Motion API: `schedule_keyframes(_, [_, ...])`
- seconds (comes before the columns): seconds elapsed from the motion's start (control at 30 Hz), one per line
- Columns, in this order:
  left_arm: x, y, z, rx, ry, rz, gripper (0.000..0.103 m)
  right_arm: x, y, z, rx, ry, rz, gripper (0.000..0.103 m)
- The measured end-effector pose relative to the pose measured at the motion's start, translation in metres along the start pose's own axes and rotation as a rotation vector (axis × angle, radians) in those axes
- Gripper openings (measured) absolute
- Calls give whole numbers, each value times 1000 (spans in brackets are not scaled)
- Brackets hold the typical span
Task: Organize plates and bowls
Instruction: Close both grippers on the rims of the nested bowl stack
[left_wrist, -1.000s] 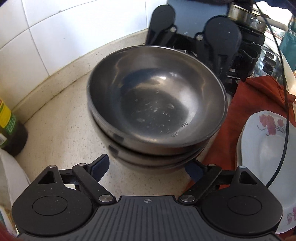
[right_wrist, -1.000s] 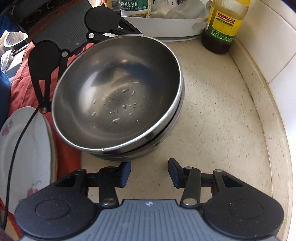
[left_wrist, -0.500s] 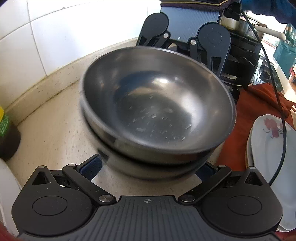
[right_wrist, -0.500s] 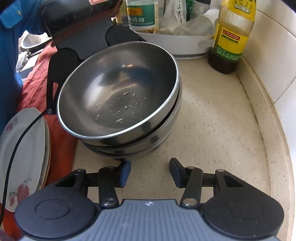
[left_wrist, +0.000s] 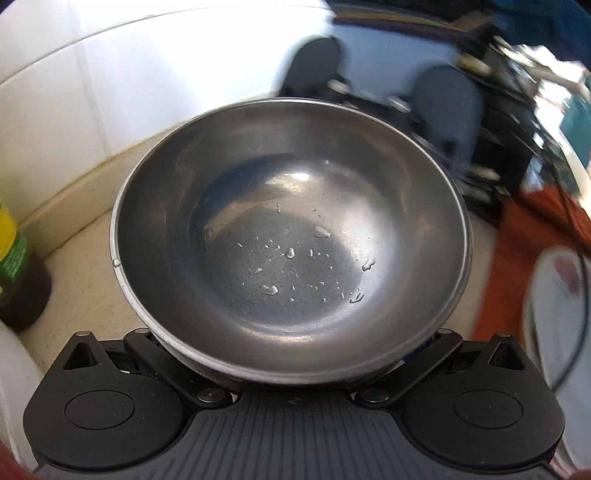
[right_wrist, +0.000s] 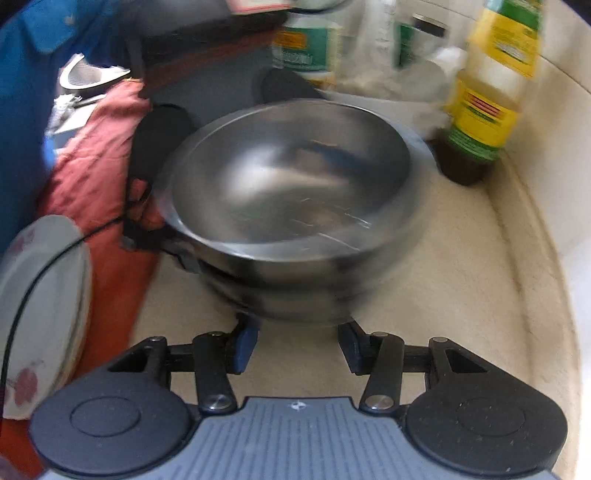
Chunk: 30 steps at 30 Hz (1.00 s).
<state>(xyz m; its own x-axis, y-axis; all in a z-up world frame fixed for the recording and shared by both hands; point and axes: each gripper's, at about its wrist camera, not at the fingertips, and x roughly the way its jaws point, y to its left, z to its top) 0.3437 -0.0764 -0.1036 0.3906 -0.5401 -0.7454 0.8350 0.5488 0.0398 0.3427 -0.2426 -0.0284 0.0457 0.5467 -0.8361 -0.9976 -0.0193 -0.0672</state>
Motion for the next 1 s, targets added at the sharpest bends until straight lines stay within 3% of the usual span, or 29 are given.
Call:
schedule_keyframes(0.17, [-5, -6, -2, 66, -19, 15, 103, -10, -5, -5, -23, 54, -60, 55])
schedule_keyframes(0.23, [-5, -5, -1, 77, -13, 18, 103, -13, -11, -7, -6, 37, -82, 55])
schedule_keyframes(0.47, [2, 3, 4, 28, -23, 12, 103, -10, -11, -4, -70, -13, -43, 58])
schedule_keyframes(0.57, [0, 3, 5, 41, -16, 29, 103, -20, -15, -6, -57, 51, -62, 59])
schedule_keyframes(0.67, [-9, -2, -2, 69, -27, 46, 103, -26, -25, -13, -26, 50, -106, 60])
schedule_keyframes(0.73, [-5, 2, -1, 39, -25, 30, 103, -24, -32, -11, 17, 13, -92, 60])
schedule_keyframes(0.87, [0, 2, 2, 37, -30, 26, 103, -21, -29, -3, -81, 10, -43, 62])
schedule_keyframes(0.93, [-1, 4, 1, 24, -32, 37, 103, -19, -32, 0, -102, 3, -36, 72])
schedule_keyframes(1.0, [-1, 4, 1, 17, -39, 46, 103, -16, -31, 5, -120, 10, -20, 73])
